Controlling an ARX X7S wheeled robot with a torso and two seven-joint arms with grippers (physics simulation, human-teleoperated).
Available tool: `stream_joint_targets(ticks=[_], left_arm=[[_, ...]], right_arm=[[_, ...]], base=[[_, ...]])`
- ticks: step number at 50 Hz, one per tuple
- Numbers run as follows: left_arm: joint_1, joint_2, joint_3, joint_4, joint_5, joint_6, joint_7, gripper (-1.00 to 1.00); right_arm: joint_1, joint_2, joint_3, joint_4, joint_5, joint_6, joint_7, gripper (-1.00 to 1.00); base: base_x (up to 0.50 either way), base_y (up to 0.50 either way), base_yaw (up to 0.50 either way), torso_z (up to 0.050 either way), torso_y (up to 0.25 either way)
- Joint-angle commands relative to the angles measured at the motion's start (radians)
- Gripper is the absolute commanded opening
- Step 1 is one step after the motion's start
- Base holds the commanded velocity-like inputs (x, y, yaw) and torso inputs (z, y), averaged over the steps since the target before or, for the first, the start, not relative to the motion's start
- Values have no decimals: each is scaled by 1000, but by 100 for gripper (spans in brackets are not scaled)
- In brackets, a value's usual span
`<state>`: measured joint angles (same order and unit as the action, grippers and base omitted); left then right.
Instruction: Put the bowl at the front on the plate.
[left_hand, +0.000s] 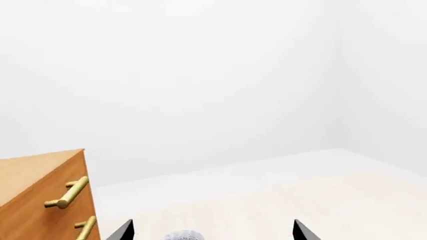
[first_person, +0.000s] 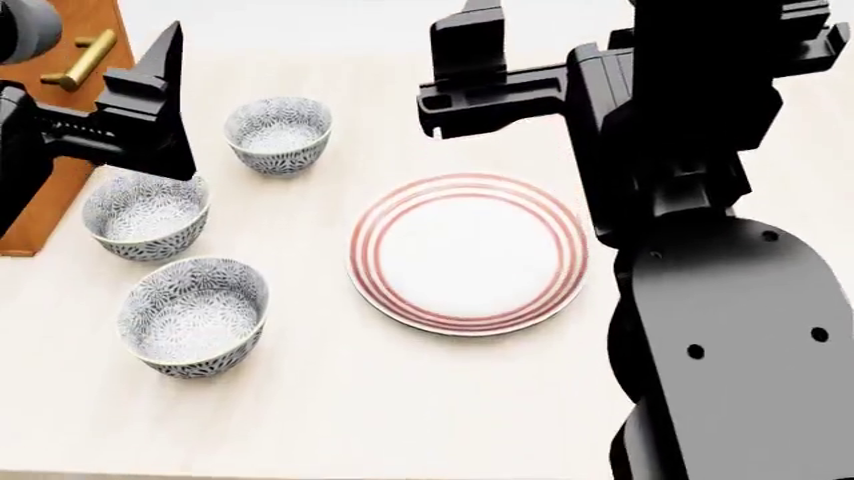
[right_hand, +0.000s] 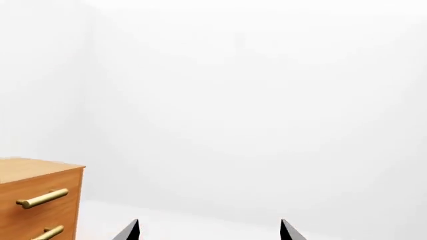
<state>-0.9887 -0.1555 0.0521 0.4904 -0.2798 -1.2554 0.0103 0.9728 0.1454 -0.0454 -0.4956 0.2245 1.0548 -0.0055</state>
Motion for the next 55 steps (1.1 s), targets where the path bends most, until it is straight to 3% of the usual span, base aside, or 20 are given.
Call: stream_joint_targets(ticks=[1, 46, 51, 55], left_arm=[[-82, -17, 11, -11, -11, -28, 5, 100], [-49, -28, 4, 1, -34, -12, -21, 100], [-36, 41, -131, 2, -96, -222, -36, 100], [-8, 23, -160, 42, -170, -314, -104, 100]], right_arm=[[63, 11, -19, 24, 16, 1, -17, 100], [58, 34, -28, 47, 26, -29, 17, 100], [46, 40, -28, 42, 25, -50, 18, 100], [41, 43, -27, 60, 22, -76, 17, 100]], base=[[344, 0, 0, 0, 0], [401, 0, 0, 0, 0], [9, 0, 0, 0, 0], [0, 0, 0, 0, 0]])
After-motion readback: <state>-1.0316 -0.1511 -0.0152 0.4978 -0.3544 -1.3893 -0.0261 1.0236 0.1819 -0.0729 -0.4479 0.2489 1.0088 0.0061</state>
